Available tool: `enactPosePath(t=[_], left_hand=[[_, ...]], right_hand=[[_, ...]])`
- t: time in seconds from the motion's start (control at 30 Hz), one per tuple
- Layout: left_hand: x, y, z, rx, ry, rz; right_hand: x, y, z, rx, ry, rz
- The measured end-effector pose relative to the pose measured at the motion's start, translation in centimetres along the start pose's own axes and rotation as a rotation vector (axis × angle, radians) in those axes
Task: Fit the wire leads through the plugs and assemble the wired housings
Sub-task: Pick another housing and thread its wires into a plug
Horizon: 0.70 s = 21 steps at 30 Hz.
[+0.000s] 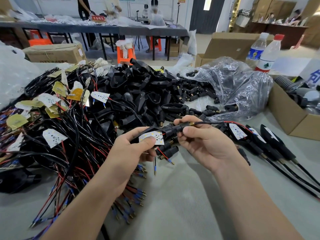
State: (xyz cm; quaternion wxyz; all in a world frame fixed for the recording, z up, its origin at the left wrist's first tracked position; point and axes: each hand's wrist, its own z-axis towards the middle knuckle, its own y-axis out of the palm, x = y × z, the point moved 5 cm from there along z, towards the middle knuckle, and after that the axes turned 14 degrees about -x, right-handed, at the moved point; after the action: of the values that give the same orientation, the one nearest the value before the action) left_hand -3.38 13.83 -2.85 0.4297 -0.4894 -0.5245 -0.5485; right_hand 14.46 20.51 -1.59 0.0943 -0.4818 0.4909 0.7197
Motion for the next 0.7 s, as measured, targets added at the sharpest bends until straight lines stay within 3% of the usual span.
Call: enactPosePath(t=[0.17, 0.37, 0.7], left_hand=[[0.03, -0.01, -0.08, 0.046, 0.005, 0.004], [0.43, 0.51, -0.28, 0.040, 0.026, 0.049], [0.31, 0.08, -0.18, 0.029, 0.035, 0.049]], right_hand=[[0.31, -0.32, 0.00, 0.079, 0.054, -0.011], [0.26, -0.50, 0.13, 0.204, -0.027, 0.010], [0.30, -0.04, 0.06, 0.126, -0.008, 0.008]])
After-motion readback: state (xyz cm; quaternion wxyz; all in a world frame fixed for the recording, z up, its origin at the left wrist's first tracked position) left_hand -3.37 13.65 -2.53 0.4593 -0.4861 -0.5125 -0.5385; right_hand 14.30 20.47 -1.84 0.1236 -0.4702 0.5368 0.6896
